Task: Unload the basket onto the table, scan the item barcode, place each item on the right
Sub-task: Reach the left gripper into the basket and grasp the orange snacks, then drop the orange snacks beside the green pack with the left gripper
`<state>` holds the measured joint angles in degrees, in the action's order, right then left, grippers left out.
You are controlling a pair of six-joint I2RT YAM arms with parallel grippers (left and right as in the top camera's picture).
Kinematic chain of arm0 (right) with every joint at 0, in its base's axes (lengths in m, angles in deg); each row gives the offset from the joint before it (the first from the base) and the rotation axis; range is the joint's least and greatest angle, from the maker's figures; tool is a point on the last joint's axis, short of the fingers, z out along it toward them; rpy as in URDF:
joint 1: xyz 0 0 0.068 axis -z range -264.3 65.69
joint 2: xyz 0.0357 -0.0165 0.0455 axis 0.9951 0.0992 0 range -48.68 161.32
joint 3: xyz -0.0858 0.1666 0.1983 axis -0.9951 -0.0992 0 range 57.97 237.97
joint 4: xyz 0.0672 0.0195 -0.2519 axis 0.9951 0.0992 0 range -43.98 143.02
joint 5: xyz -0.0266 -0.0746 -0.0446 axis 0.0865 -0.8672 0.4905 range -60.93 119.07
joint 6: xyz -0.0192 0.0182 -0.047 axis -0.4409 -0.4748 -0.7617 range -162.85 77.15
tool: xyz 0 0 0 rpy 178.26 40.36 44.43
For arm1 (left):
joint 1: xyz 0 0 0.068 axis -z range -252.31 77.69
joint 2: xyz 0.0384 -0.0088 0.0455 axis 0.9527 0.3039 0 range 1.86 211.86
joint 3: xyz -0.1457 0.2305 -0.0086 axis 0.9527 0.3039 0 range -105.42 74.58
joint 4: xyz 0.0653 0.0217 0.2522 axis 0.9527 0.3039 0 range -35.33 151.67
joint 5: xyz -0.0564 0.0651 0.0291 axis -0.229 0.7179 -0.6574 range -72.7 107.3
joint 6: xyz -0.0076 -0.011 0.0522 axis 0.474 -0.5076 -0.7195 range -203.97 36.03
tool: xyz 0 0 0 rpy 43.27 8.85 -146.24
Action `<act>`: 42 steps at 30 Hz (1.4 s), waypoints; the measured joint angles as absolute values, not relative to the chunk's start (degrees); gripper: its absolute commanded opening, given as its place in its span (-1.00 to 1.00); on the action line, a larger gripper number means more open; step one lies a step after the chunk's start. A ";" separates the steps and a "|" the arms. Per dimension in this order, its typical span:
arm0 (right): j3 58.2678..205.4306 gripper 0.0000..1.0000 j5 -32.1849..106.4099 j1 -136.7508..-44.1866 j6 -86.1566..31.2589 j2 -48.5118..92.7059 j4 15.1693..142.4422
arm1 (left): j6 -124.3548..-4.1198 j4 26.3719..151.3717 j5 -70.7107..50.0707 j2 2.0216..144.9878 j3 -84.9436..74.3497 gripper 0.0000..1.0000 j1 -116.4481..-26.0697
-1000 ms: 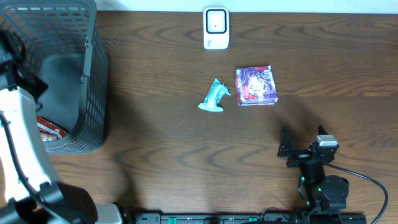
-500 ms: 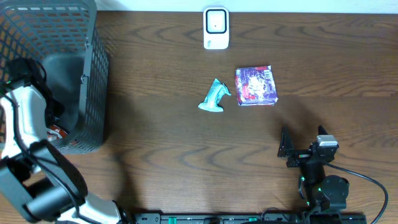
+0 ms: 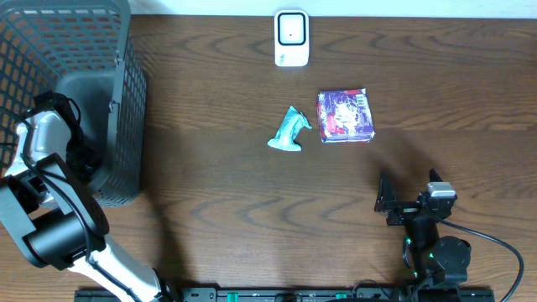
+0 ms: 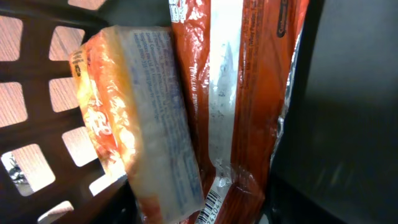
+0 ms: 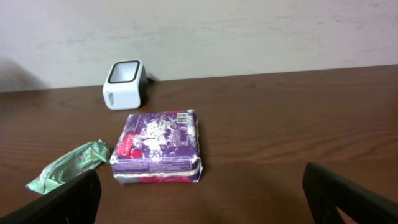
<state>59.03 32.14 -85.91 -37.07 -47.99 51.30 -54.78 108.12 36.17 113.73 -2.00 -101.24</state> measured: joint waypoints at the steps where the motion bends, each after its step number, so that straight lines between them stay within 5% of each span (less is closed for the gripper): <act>1: 59.03 0.98 32.14 -85.91 -37.07 -47.99 51.28 | -54.61 108.05 35.73 113.82 -2.02 0.05 -101.24; 8: 59.03 0.98 32.14 -85.91 -37.07 -47.99 51.28 | -54.19 108.86 34.01 113.97 -2.32 -0.85 -101.52; 21: 59.03 0.99 32.14 -85.91 -37.07 -47.99 51.30 | -55.51 111.99 26.09 110.52 -9.65 -0.85 -101.45; 32: 59.03 0.99 32.14 -85.91 -37.07 -47.99 51.30 | -55.48 94.85 13.53 80.99 -14.30 -0.85 -99.60; 42: 59.03 0.99 32.14 -85.91 -37.07 -47.99 51.28 | -63.81 91.27 5.50 73.95 -14.43 -0.85 -72.41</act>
<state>59.03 32.14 -85.91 -37.07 -47.99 51.28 -63.81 91.27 5.50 73.95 -14.43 -72.41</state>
